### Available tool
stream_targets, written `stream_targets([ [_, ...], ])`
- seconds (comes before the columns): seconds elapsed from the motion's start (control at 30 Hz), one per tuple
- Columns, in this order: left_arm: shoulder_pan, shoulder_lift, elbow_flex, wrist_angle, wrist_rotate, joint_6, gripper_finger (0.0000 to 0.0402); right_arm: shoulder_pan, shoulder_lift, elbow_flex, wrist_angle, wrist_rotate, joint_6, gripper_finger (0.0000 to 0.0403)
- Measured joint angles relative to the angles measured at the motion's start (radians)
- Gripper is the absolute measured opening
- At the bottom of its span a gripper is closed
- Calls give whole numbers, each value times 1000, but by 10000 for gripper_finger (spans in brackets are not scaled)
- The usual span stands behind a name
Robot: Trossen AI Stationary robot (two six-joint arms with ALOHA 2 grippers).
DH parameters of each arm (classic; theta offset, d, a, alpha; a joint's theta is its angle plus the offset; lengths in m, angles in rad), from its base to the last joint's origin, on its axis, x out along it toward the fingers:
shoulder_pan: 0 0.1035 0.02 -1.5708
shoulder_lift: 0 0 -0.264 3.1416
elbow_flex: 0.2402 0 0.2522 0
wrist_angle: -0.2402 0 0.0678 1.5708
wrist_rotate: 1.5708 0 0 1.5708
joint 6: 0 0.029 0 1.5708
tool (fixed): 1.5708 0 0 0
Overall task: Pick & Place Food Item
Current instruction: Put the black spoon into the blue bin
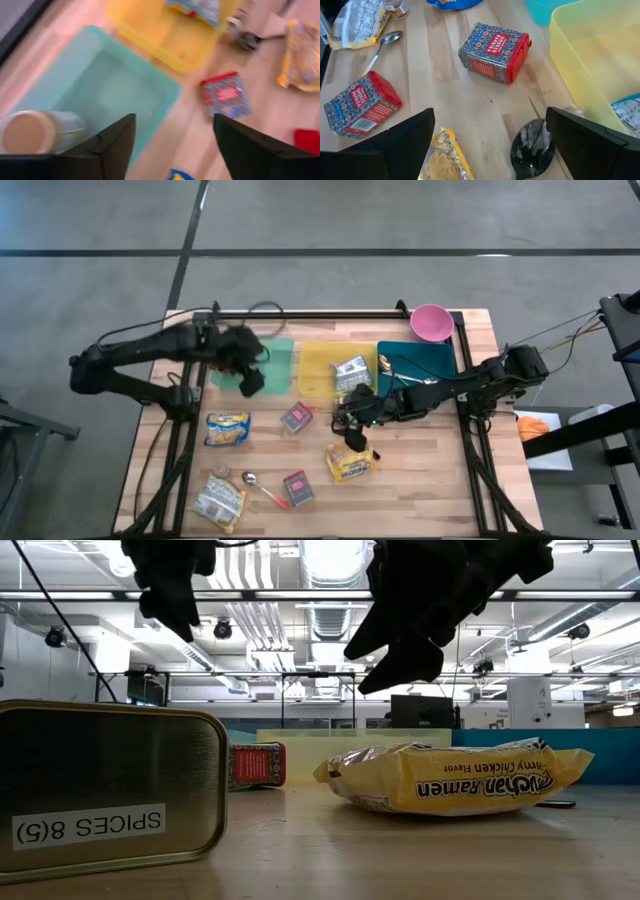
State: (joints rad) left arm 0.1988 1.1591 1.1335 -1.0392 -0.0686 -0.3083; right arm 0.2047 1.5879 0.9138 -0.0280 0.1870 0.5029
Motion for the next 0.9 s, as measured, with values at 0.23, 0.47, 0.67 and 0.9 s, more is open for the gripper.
stream_targets([
  [0.23,-183,3,-108,112,-3,-95,181,0,0,0,-22,0,71,376],
  [0.47,-213,3,-154,130,-22,-188,150,-12,-1,19,-218,0,172,376],
  [0.67,-213,3,-224,349,-153,-151,149,-46,1,83,-460,-1,269,376],
  [0.9,-217,1,-272,613,-149,-8,149,-58,1,130,-545,-13,311,375],
])
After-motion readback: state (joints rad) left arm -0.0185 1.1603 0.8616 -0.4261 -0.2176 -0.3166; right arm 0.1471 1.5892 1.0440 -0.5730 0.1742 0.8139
